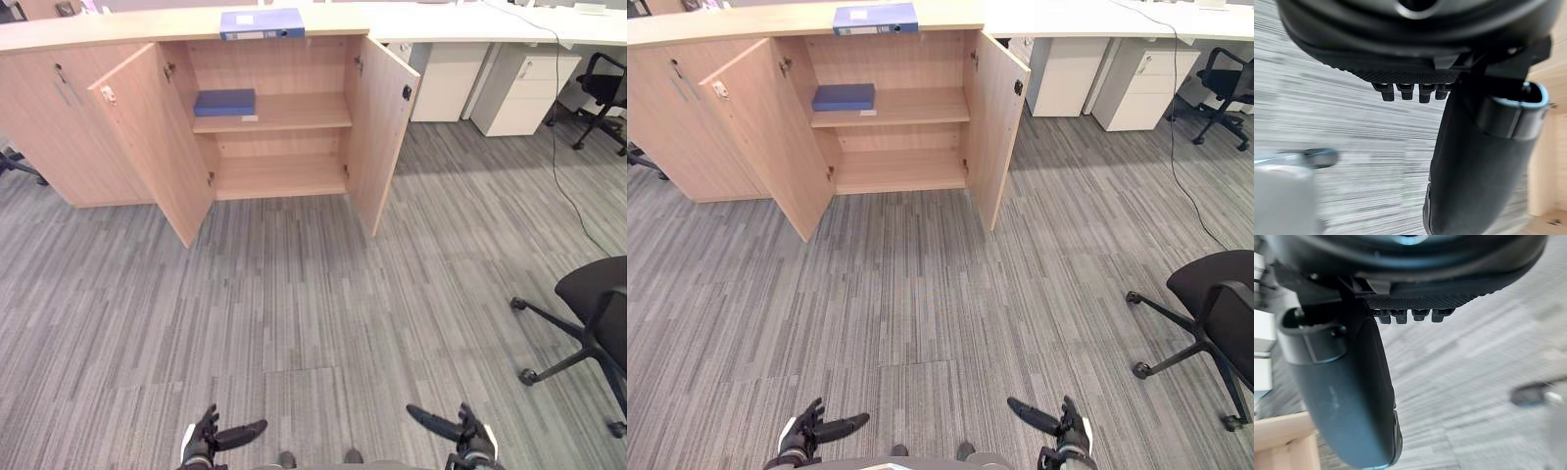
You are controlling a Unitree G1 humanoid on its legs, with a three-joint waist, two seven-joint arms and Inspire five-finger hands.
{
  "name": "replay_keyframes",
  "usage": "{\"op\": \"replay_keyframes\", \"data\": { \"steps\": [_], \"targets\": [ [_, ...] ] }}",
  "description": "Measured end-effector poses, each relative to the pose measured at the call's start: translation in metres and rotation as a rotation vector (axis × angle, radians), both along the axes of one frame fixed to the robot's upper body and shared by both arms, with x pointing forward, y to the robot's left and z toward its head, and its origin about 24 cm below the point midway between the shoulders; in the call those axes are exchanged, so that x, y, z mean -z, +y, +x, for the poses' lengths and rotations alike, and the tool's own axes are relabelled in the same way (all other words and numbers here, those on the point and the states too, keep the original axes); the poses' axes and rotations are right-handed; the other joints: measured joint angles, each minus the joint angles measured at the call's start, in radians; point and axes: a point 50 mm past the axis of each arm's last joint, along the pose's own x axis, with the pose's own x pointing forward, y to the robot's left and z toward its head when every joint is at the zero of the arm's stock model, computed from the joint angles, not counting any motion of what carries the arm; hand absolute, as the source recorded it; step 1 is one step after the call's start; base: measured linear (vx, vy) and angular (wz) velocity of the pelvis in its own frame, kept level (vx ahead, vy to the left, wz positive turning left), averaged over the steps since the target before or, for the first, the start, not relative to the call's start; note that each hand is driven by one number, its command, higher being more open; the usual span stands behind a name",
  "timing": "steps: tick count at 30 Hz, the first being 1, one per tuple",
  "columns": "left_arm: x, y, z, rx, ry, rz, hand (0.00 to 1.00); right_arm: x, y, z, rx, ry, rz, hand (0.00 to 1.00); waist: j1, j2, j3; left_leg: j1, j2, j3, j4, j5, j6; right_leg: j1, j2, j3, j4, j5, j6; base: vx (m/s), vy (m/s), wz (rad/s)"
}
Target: Walk over to the cabinet, pick up the folder, carry it to the office cabinet, place the folder inside the office cabinet, then close the office cabinet door
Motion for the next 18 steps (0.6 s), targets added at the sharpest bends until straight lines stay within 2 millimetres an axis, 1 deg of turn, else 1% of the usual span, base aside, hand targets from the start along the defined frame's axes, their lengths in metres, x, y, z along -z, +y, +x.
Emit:
{"op": "replay_keyframes", "data": {
  "steps": [4, 7, 9, 10, 12, 14, 15, 17, 18],
  "targets": [
    [-0.009, 0.009, 0.010, 0.016, -0.058, 0.035, 1.00, -0.008, -0.003, 0.011, -0.070, -0.034, -0.050, 1.00, -0.004, 0.002, 0.008, 0.025, -0.003, 0.001, -0.014, -0.007, -0.011, 0.026, -0.004, -0.005, -0.012, 0.000, 0.000, 0.10, 0.024, 0.02],
    [-0.010, 0.009, 0.011, 0.018, -0.067, 0.037, 1.00, -0.009, -0.003, 0.014, -0.102, -0.033, -0.062, 1.00, -0.008, 0.002, 0.012, 0.026, -0.004, 0.001, -0.014, -0.009, -0.013, 0.028, -0.006, -0.008, -0.012, 0.000, 0.000, 0.07, 0.016, 0.04],
    [-0.012, 0.008, 0.013, 0.020, -0.081, 0.038, 1.00, -0.010, -0.002, 0.017, -0.116, -0.040, -0.061, 1.00, -0.008, 0.002, 0.025, 0.026, -0.004, 0.002, -0.012, -0.015, -0.022, 0.028, -0.007, -0.008, -0.012, 0.000, 0.001, 0.02, 0.004, 0.00],
    [-0.013, 0.007, 0.014, 0.020, -0.089, 0.036, 1.00, -0.011, -0.003, 0.020, -0.119, -0.047, -0.064, 1.00, -0.008, 0.005, 0.035, 0.023, -0.004, 0.004, -0.004, -0.026, -0.020, 0.028, -0.007, -0.007, -0.013, 0.000, 0.001, 0.00, 0.005, -0.05],
    [-0.014, 0.006, 0.016, 0.017, -0.099, 0.030, 1.00, -0.013, -0.004, 0.025, -0.123, -0.059, -0.072, 1.00, -0.009, 0.009, 0.044, -0.004, -0.003, 0.007, 0.041, -0.061, -0.009, 0.021, -0.009, -0.005, -0.013, -0.004, 0.007, -0.03, 0.006, -0.09],
    [-0.017, 0.004, 0.019, 0.009, -0.129, 0.023, 1.00, -0.016, -0.005, 0.032, -0.128, -0.081, -0.078, 1.00, -0.006, 0.009, 0.055, -0.051, -0.003, 0.016, 0.106, -0.106, -0.007, 0.007, -0.015, -0.003, -0.013, -0.014, 0.014, -0.06, 0.006, -0.12],
    [-0.019, 0.002, 0.020, -0.011, -0.149, 0.011, 1.00, -0.019, -0.006, 0.036, -0.131, -0.097, -0.086, 1.00, -0.003, 0.015, 0.065, -0.084, -0.002, 0.025, 0.157, -0.132, 0.002, -0.009, -0.019, -0.002, -0.006, -0.024, 0.017, -0.07, 0.029, -0.11],
    [-0.023, -0.003, 0.023, -0.041, -0.190, -0.016, 1.00, -0.023, -0.009, 0.040, -0.129, -0.112, -0.099, 1.00, -0.003, 0.028, 0.070, -0.136, 0.001, 0.039, 0.230, -0.182, 0.021, -0.058, -0.026, 0.001, 0.046, -0.068, 0.041, -0.03, 0.072, -0.10],
    [-0.026, -0.004, 0.024, -0.041, -0.206, -0.016, 1.00, -0.024, -0.009, 0.042, -0.124, -0.116, -0.105, 1.00, -0.001, 0.029, 0.074, -0.162, 0.000, 0.044, 0.279, -0.213, 0.028, -0.098, -0.033, 0.003, 0.115, -0.112, 0.059, 0.05, 0.106, -0.05]
  ]
}}
